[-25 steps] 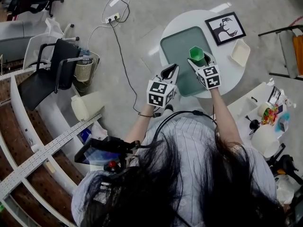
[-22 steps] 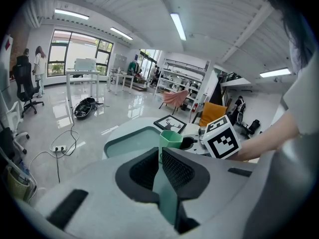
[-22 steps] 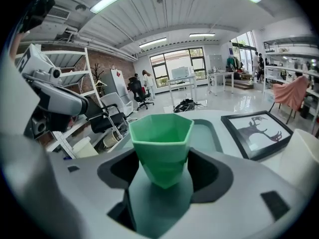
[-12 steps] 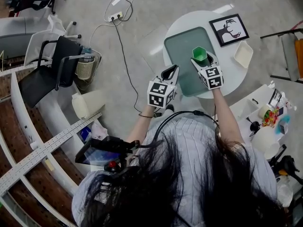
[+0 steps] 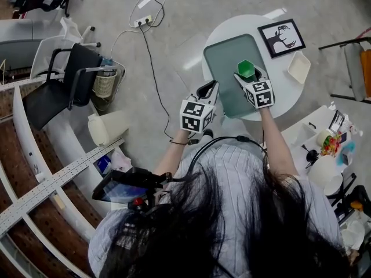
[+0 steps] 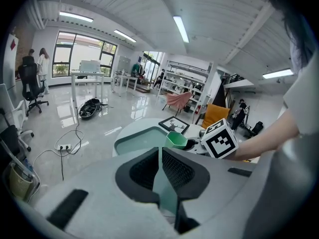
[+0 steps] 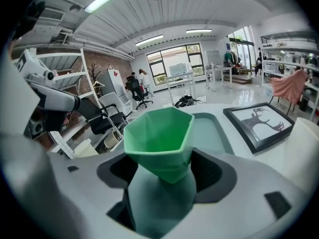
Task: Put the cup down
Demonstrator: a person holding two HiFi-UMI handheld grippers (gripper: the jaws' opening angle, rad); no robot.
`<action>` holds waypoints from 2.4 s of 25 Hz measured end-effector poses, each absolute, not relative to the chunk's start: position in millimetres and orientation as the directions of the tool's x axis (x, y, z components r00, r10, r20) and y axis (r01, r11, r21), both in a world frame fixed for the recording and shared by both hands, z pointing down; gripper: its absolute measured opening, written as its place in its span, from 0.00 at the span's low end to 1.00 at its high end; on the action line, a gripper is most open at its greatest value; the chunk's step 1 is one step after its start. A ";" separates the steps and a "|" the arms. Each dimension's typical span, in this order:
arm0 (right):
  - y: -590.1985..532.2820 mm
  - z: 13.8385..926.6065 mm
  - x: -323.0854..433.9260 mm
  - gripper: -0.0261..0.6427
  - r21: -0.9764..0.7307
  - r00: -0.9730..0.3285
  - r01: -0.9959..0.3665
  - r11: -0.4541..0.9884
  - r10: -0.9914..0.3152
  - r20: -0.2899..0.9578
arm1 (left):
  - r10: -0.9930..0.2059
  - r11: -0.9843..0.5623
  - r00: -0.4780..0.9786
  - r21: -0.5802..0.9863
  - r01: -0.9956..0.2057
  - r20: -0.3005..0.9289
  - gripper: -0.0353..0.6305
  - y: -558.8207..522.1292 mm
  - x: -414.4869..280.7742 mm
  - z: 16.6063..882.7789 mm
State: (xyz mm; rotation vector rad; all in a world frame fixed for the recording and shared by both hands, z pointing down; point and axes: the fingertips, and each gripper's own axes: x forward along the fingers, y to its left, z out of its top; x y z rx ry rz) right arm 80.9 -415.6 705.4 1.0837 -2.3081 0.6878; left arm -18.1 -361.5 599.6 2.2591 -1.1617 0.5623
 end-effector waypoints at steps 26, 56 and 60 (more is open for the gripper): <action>-361.3 661.4 116.9 0.51 -0.243 -0.485 -0.871 0.428 -0.667 0.566 | -0.639 -0.500 0.552 0.256 -0.827 0.536 0.10 -323.2 -42.7 576.9; -237.3 535.1 -0.7 0.45 -0.311 -0.518 -0.846 0.433 -0.806 0.288 | -0.724 -0.522 0.567 0.226 -0.823 0.394 0.10 -195.0 -127.2 518.1; -207.3 530.3 -22.6 0.44 -0.312 -0.526 -0.841 0.443 -0.804 0.278 | -0.723 -0.521 0.571 0.234 -0.820 0.389 0.10 -171.6 -141.3 521.7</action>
